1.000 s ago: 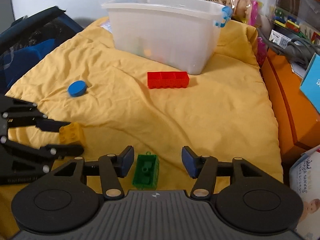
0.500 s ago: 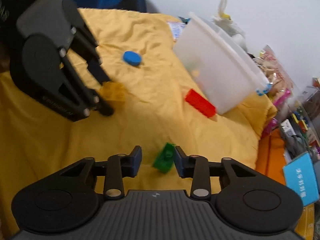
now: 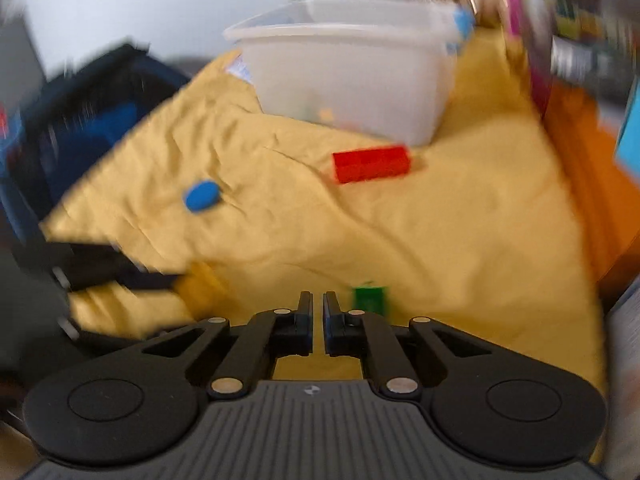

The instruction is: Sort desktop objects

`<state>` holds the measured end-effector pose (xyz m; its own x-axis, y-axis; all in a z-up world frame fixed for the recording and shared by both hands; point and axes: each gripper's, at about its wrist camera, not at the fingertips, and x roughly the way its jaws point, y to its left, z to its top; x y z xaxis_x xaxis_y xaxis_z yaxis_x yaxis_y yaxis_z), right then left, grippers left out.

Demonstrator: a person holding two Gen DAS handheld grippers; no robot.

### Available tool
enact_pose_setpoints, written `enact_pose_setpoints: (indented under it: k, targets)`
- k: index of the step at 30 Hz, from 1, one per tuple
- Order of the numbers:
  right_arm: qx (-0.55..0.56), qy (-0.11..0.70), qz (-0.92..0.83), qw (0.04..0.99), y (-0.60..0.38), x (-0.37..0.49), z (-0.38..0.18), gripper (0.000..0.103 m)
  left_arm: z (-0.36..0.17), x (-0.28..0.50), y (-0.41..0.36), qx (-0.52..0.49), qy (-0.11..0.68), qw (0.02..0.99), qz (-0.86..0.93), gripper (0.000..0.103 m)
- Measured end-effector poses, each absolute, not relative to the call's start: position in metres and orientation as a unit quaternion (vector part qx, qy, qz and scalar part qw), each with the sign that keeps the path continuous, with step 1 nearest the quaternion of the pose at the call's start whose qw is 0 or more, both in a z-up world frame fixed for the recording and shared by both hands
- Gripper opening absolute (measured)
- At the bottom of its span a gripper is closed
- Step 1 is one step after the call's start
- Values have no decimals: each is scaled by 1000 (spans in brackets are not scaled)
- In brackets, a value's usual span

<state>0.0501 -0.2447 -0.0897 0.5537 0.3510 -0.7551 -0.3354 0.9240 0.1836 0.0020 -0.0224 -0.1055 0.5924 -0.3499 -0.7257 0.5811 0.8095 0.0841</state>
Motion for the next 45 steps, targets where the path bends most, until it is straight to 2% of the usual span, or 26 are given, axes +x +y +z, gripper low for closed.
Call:
enact_pose_setpoints:
  k: [2,5,13,14,17,22,25,27,30,35,39,43,44,45]
  targets:
    - [-52,416,161,893,-235,45,-89,11,-105,2,-22,160,365,878,-266,45]
    - [-143,378,160,901,-220,30,-86,30,-106,1,-21,160,364,878,-267,45]
    - [-274,374,128,877,-203,27,-119,30,-105,0,-22,162,364,878,-265,47]
    - [-267,385,121,875,-207,33,-121,23,-105,0,-22,162,364,878,-265,47]
    - [-178,415,118,884,-228,42,-113,23,-105,0,-22,163,363,878,-264,47]
    - [69,453,207,864,-254,52,-98,23,-107,2,-21,160,366,878,-263,48]
    - [133,478,207,843,-260,60,-114,24,-107,2,-21,161,365,878,-264,48]
    - [157,485,198,837,-266,60,-120,29,-107,2,-21,160,366,878,-264,48]
    - [111,458,166,866,-268,49,-113,44,-107,3,-21,156,369,878,-262,48]
    - [53,420,157,892,-268,42,-98,45,-106,9,-22,136,381,878,-258,48]
    - [1,409,179,895,-250,34,-93,55,-106,10,-23,132,380,879,-256,49]
    - [-48,423,177,887,-231,38,-105,55,-107,10,-25,135,375,881,-256,47]
    - [-49,429,180,884,-229,39,-109,54,-107,10,-25,134,374,882,-255,42]
    - [-50,435,182,881,-228,41,-112,47,-107,10,-25,134,372,884,-250,34]
